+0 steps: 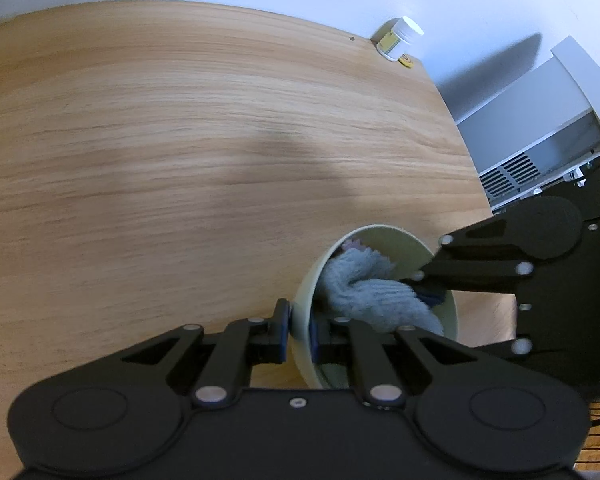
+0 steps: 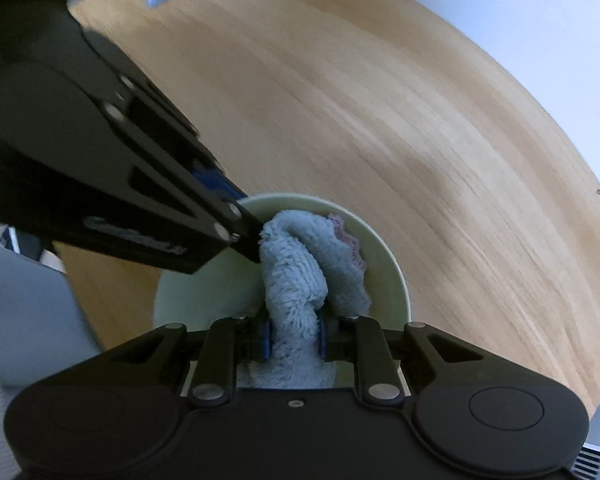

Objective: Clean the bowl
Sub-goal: 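Tilt the bowl with the left gripper while the right gripper wipes inside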

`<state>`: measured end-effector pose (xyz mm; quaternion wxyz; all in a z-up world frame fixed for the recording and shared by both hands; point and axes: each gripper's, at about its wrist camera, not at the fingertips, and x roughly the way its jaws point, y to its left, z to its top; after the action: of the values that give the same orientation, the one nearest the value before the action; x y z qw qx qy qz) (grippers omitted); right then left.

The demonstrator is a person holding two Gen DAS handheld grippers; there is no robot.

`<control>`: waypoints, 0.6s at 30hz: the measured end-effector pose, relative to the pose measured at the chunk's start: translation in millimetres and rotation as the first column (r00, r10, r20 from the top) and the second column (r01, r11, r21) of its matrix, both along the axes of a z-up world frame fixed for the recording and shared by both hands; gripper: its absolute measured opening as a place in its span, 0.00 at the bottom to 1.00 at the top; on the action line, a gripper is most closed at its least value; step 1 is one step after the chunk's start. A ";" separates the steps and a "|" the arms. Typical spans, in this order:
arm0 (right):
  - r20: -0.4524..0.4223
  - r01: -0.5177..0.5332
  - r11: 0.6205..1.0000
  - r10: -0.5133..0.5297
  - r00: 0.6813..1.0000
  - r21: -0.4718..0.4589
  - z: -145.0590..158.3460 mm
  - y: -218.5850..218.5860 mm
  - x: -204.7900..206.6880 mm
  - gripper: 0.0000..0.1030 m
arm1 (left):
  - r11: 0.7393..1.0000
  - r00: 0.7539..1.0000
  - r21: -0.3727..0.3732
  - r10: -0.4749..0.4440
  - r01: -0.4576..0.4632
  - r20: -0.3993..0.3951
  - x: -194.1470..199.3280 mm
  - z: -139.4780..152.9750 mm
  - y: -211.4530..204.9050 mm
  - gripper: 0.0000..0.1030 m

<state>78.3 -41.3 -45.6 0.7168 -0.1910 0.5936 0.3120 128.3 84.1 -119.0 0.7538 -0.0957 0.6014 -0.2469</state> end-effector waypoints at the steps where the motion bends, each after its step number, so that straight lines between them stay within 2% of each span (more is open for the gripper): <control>1: 0.002 0.002 1.000 -0.003 1.000 0.016 5.3 -3.2 -1.1 0.22 | 1.000 1.000 0.001 0.002 -0.002 0.001 0.5 0.2 -0.1 0.08; 8: -0.036 0.046 0.987 -0.040 0.999 0.154 33.7 -26.8 -9.0 0.22 | 1.000 1.000 0.003 0.019 -0.019 0.012 1.6 -0.3 -0.7 0.08; 18: -0.089 -0.087 0.978 0.105 0.990 0.190 17.4 -16.8 -25.0 0.23 | 0.999 0.999 0.007 0.036 -0.036 0.012 2.7 0.9 -1.1 0.08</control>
<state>53.3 -58.1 -28.2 0.6854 -0.1361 0.5867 0.4094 131.0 82.9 -118.1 0.7620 -0.1023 0.5959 -0.2317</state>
